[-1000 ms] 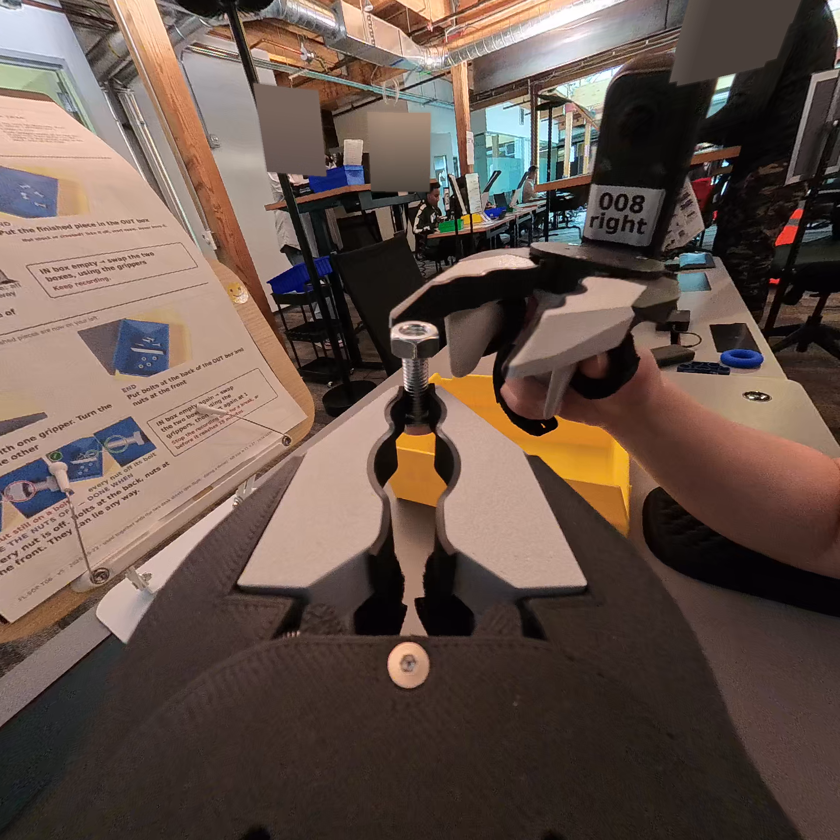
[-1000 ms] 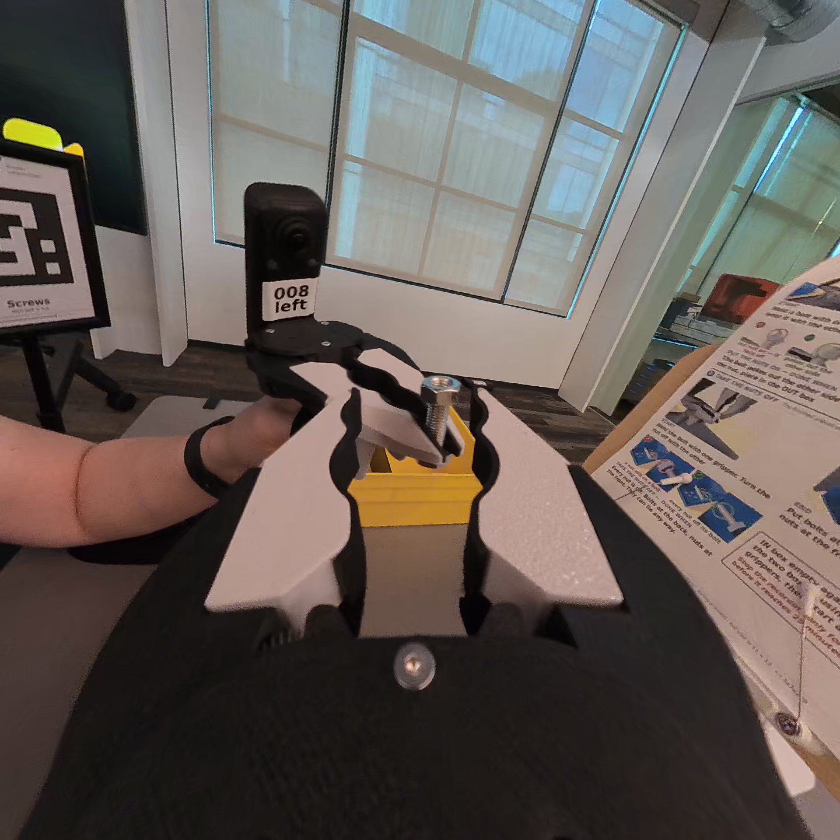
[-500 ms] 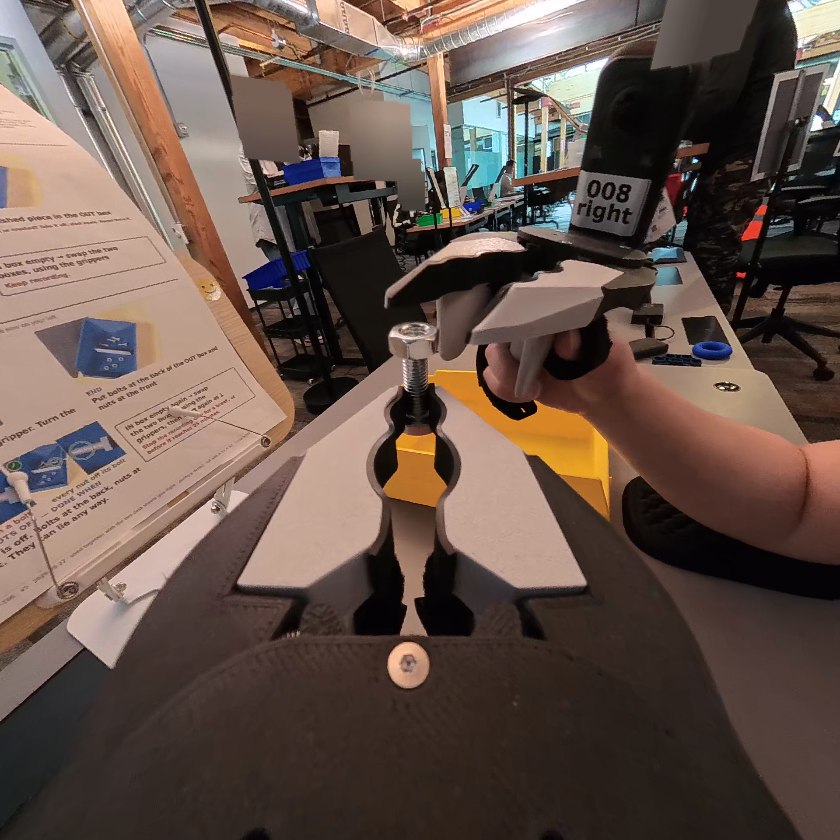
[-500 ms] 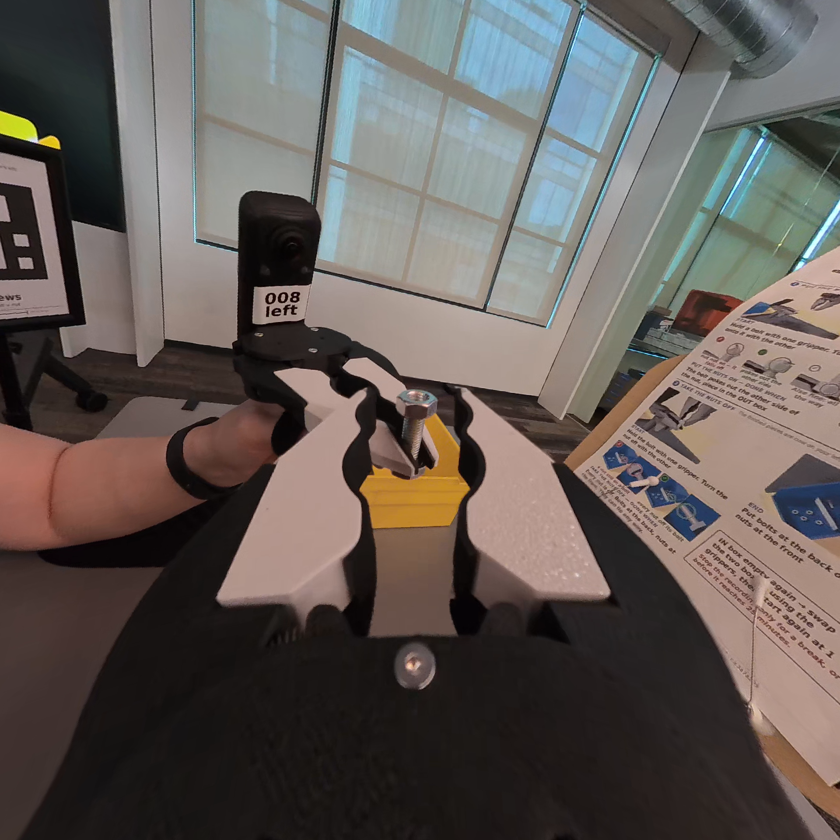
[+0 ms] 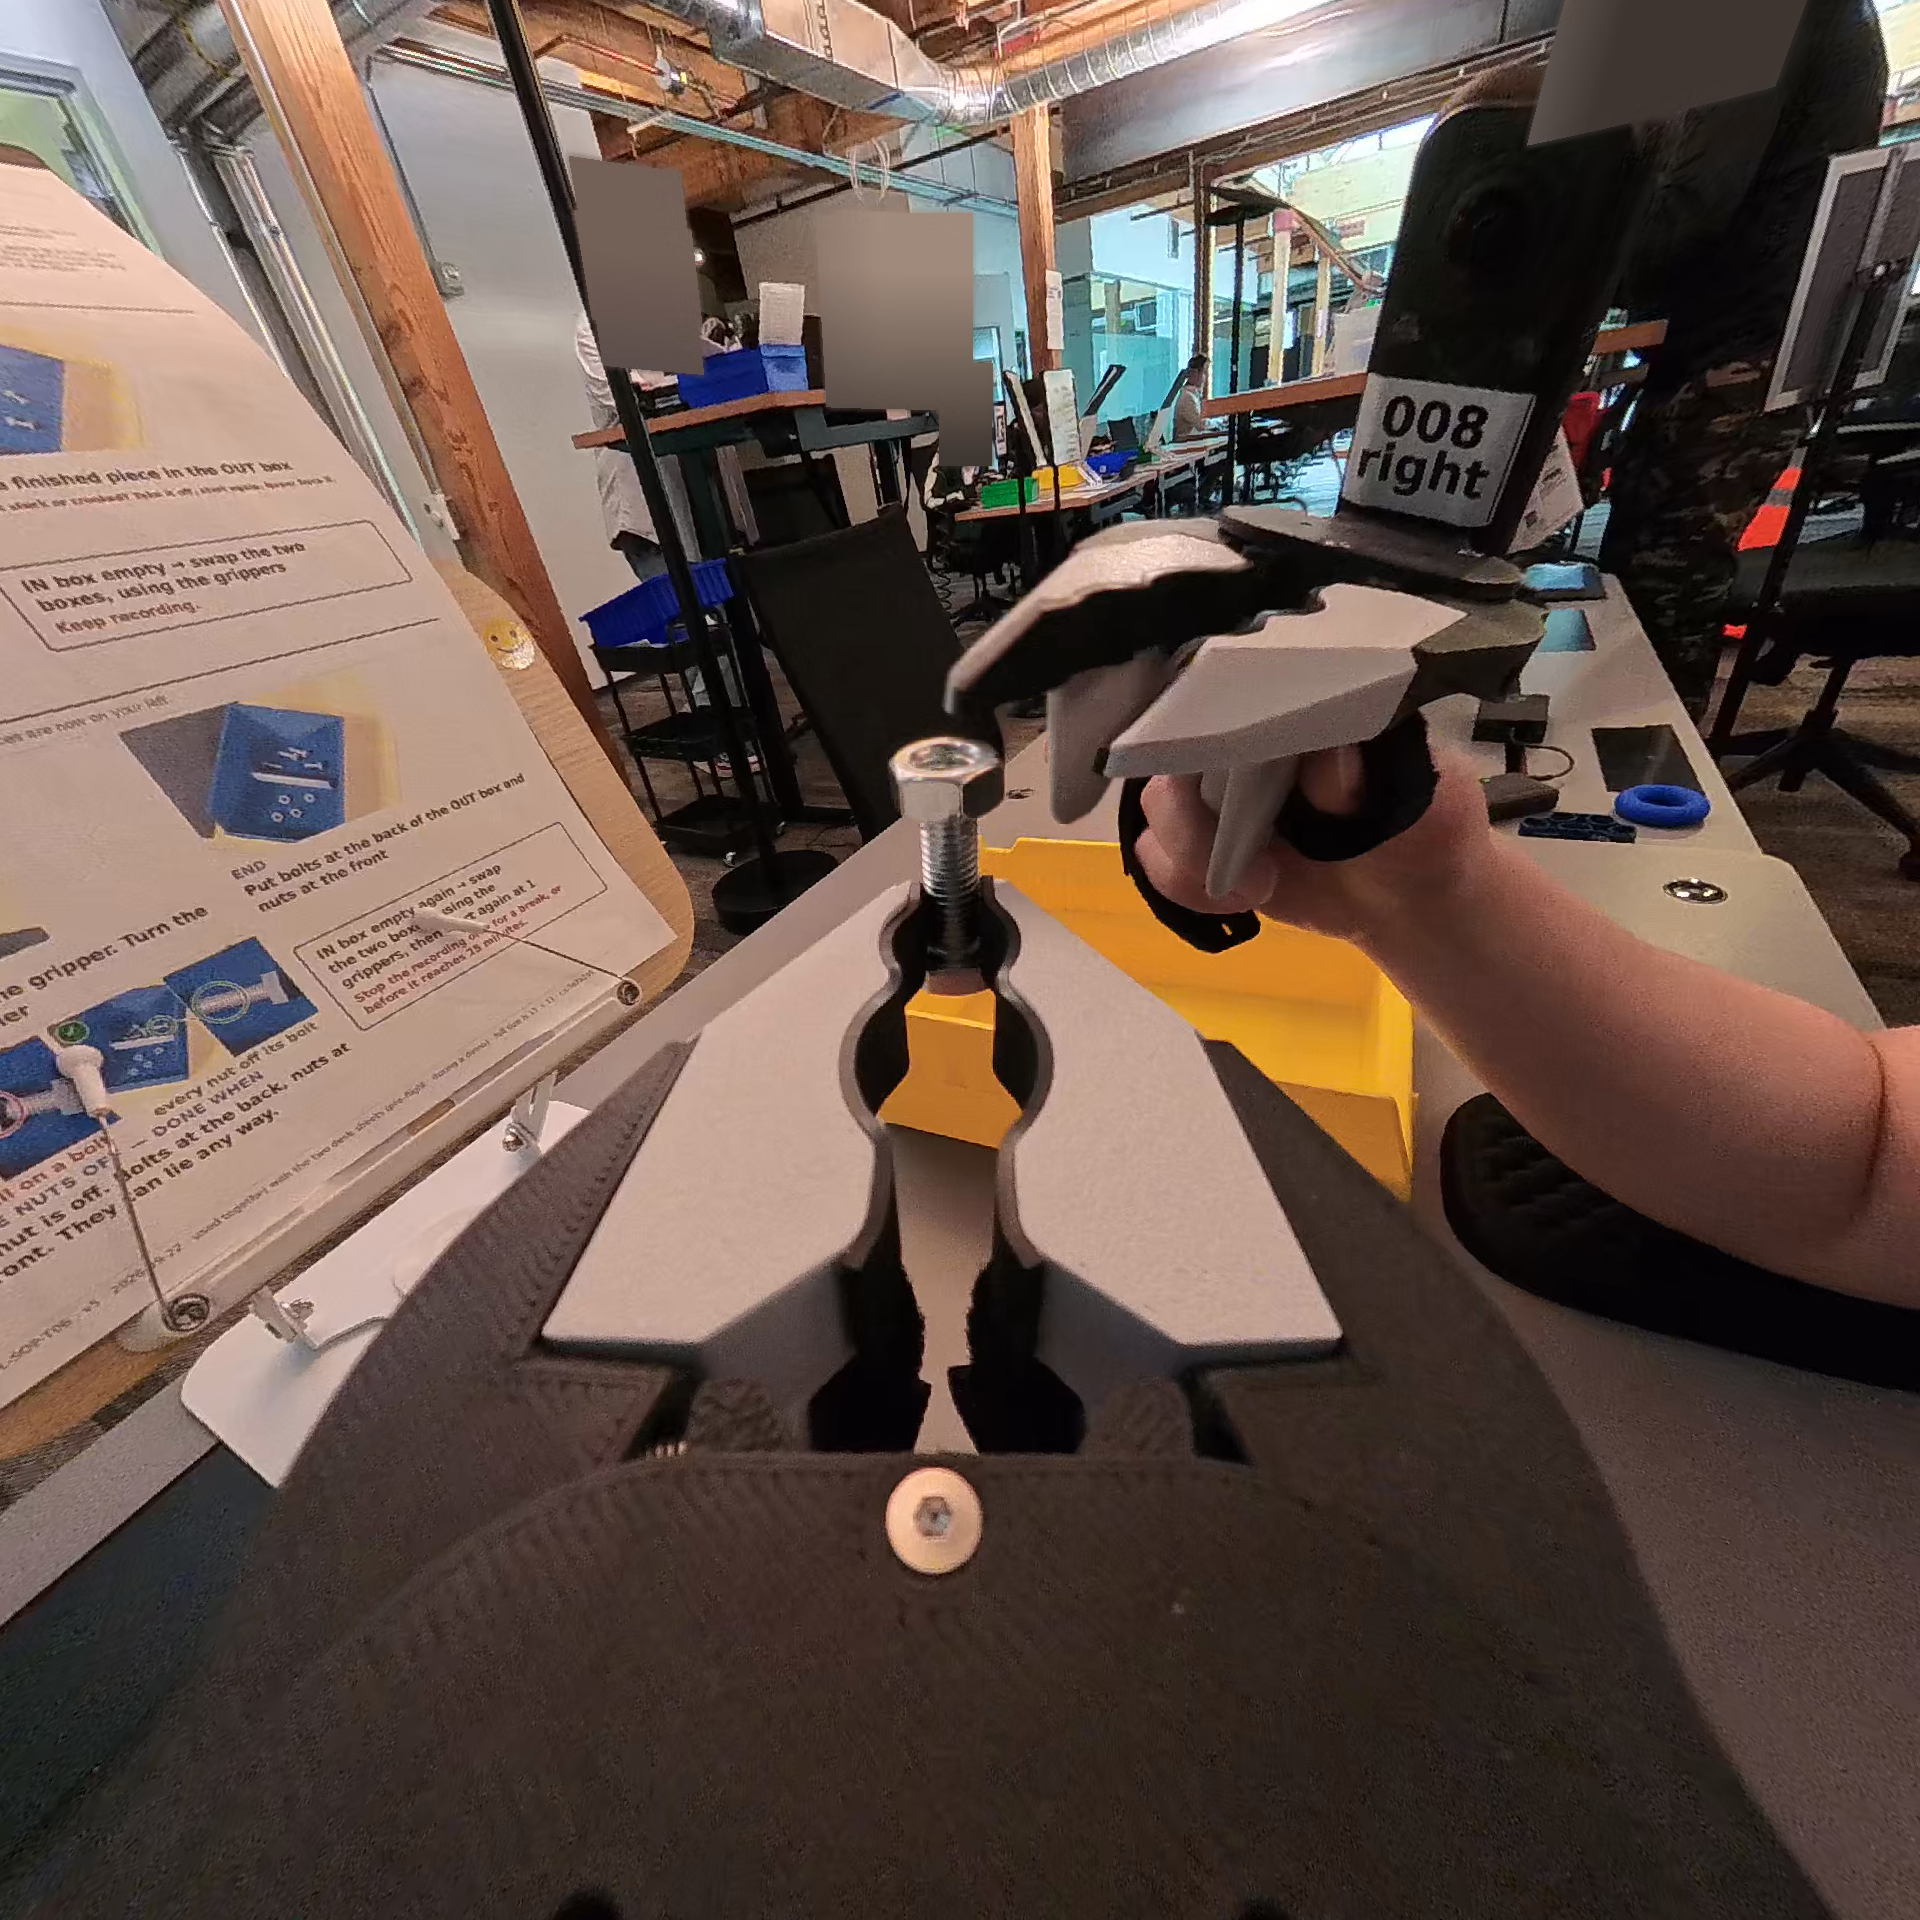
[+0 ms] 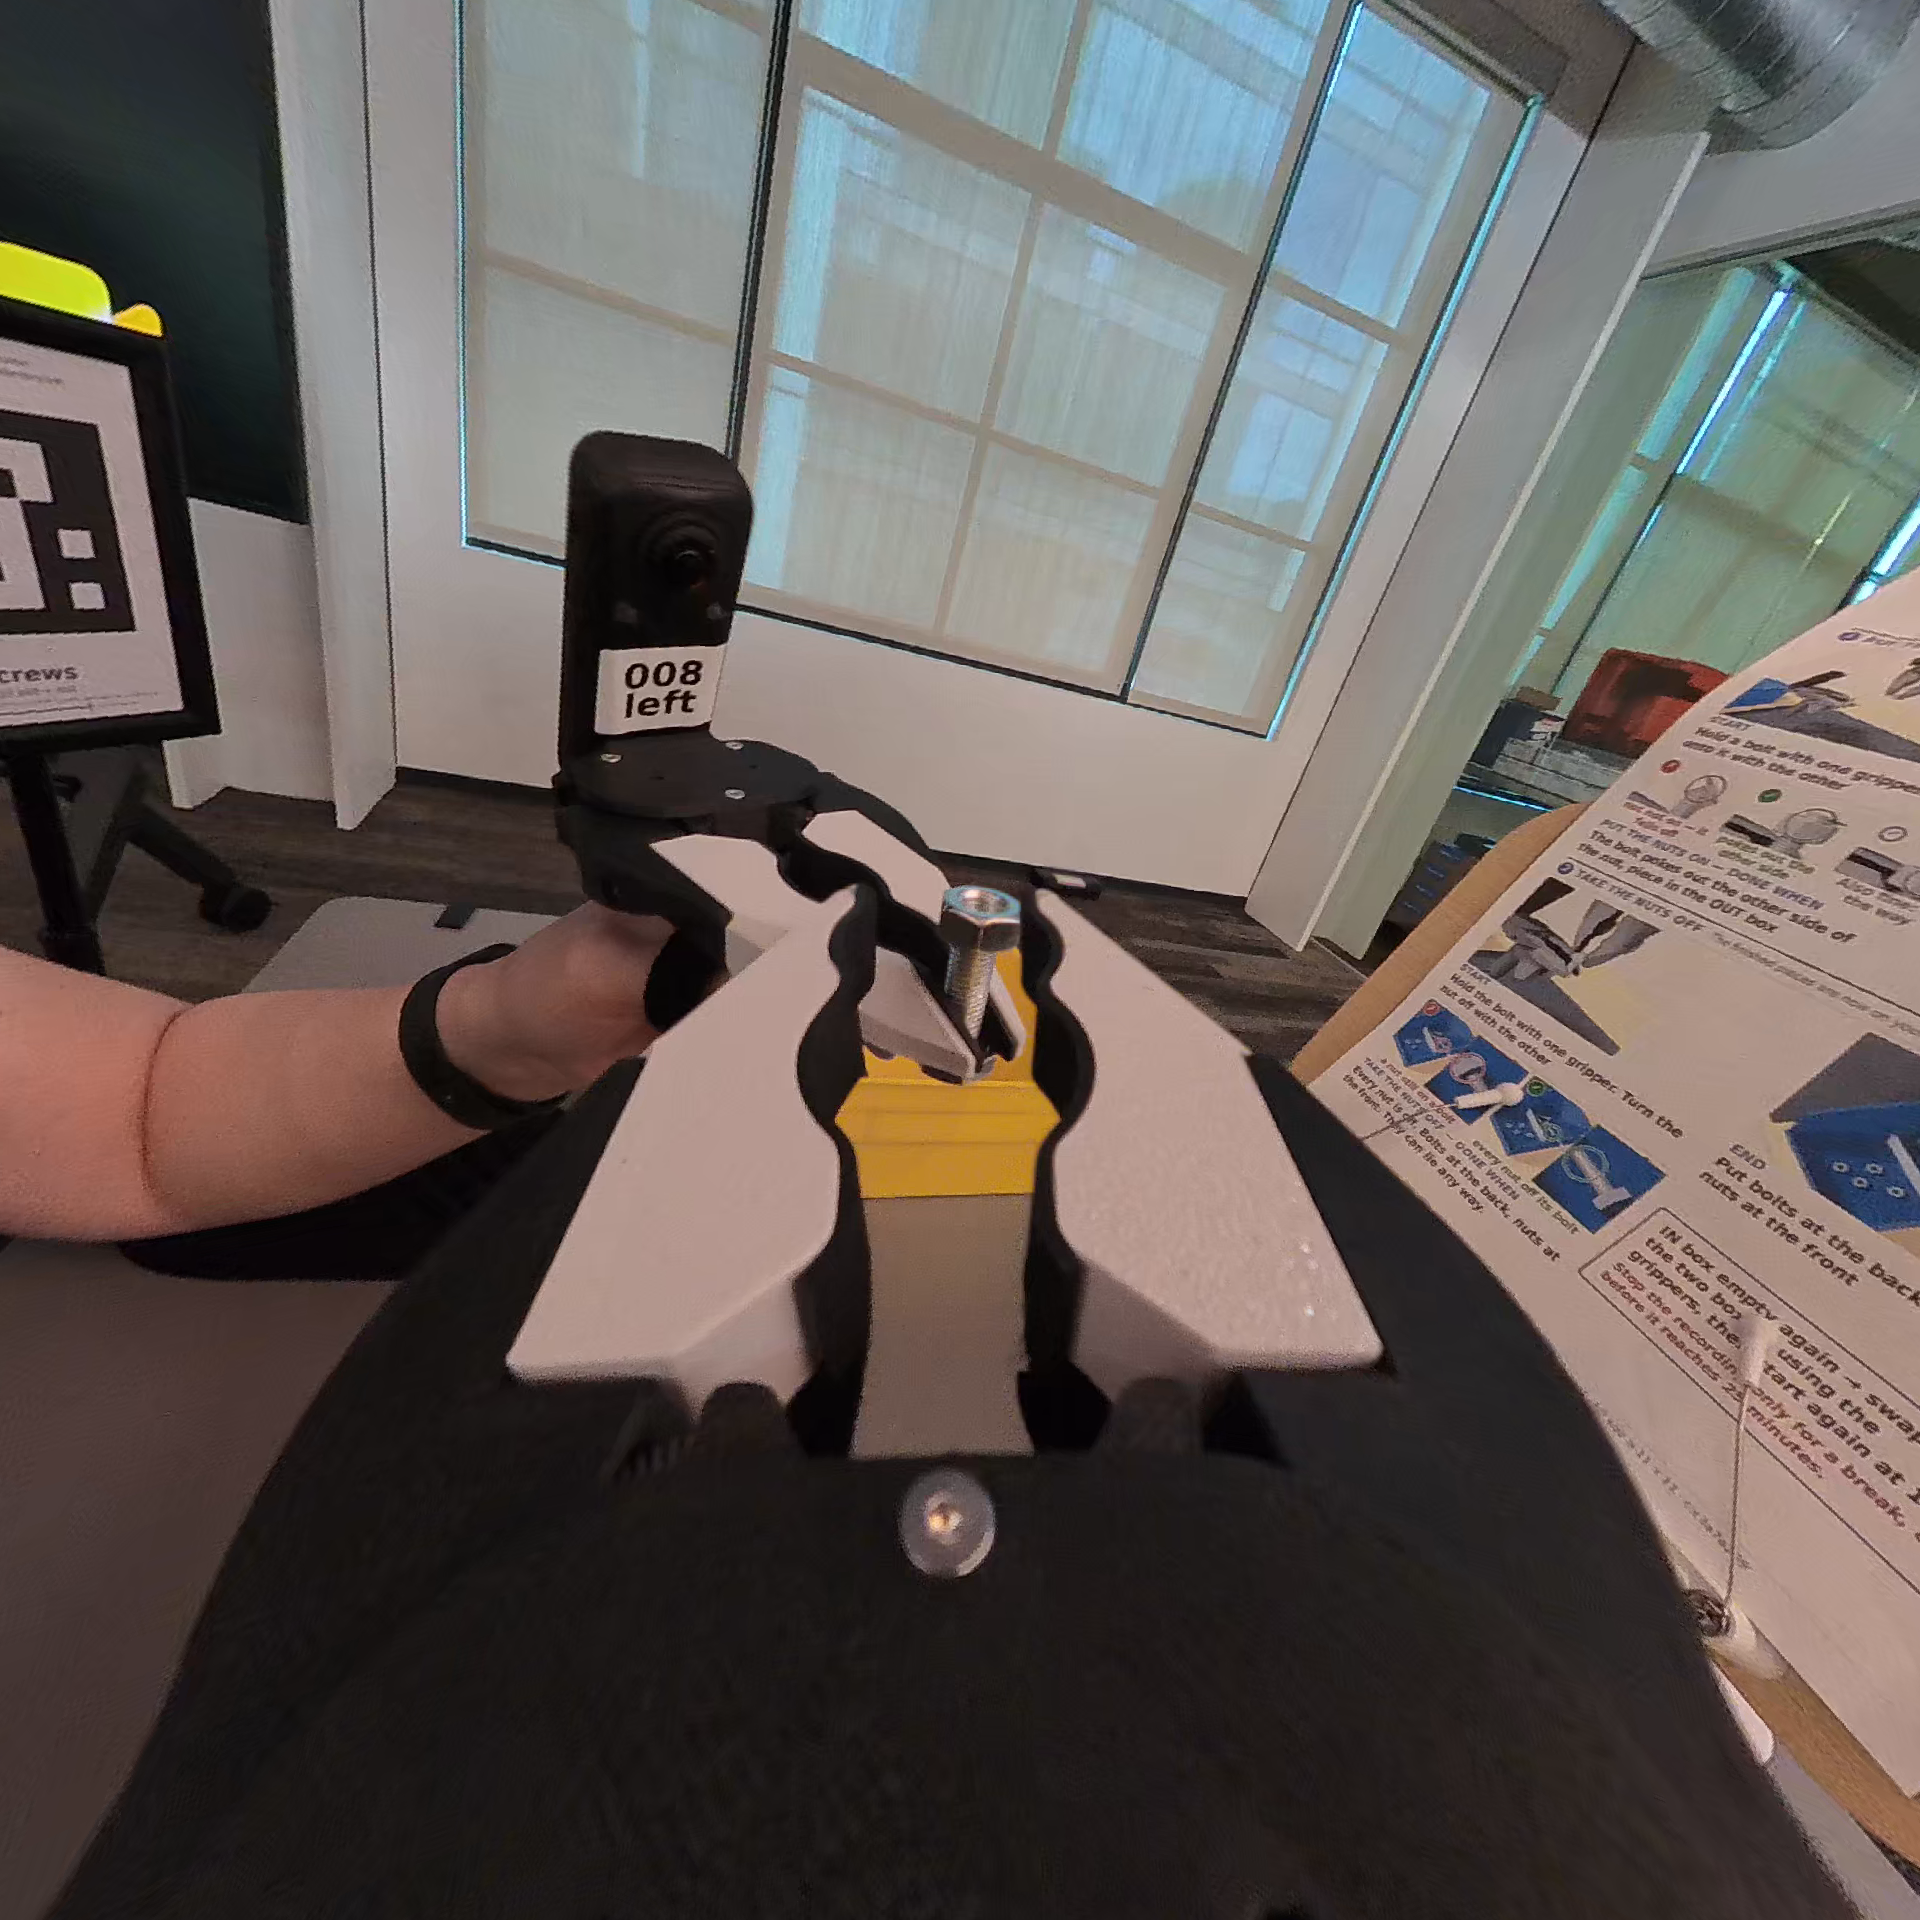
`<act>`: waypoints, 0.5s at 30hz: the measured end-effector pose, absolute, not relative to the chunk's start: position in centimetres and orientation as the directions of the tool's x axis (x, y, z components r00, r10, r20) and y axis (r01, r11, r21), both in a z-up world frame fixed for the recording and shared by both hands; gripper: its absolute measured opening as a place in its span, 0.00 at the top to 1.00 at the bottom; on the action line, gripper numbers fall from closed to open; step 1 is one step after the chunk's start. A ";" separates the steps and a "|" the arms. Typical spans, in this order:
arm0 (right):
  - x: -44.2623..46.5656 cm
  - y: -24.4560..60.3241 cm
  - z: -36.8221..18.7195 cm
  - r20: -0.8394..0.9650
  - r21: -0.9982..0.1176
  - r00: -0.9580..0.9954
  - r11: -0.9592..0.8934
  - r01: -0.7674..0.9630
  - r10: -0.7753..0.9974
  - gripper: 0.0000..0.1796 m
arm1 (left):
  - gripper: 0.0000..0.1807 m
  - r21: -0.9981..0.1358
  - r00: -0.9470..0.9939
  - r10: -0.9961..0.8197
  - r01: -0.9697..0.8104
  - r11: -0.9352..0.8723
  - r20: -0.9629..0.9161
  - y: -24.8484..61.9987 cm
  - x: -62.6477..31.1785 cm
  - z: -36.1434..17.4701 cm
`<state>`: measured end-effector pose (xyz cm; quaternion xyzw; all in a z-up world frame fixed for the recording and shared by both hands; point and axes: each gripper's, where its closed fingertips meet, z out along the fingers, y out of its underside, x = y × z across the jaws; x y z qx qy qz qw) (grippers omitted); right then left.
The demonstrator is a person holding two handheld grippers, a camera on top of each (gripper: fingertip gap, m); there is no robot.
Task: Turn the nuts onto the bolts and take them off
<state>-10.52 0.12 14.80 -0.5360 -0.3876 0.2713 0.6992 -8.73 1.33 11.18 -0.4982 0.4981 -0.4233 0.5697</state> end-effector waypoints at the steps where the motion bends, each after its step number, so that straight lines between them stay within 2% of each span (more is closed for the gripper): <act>1: -10.5 0.2 14.7 0.247 -0.961 0.554 0.274 0.034 0.795 0.84 | 0.96 -0.989 0.149 -0.977 -0.019 0.149 -0.151 1.4 -8.7 11.1; 5: -10.9 0.5 13.9 0.255 -0.964 0.542 0.256 0.075 0.801 0.83 | 0.96 -0.986 0.174 -0.971 -0.039 0.161 -0.165 1.7 -8.7 10.9; 7: -11.2 -0.1 13.6 0.260 -0.964 0.503 0.252 0.086 0.824 0.92 | 0.96 -0.987 0.190 -0.968 -0.039 0.157 -0.162 2.1 -8.8 10.9; 9: -11.0 0.1 13.8 0.248 -0.967 0.519 0.244 0.076 0.818 0.91 | 0.96 -0.987 0.207 -0.966 -0.042 0.152 -0.158 2.5 -9.0 10.9; 15: -10.5 2.0 13.5 0.189 -0.978 0.588 0.204 0.042 0.787 0.73 | 0.96 -0.951 0.352 -0.886 -0.181 0.252 -0.302 4.5 -9.2 9.7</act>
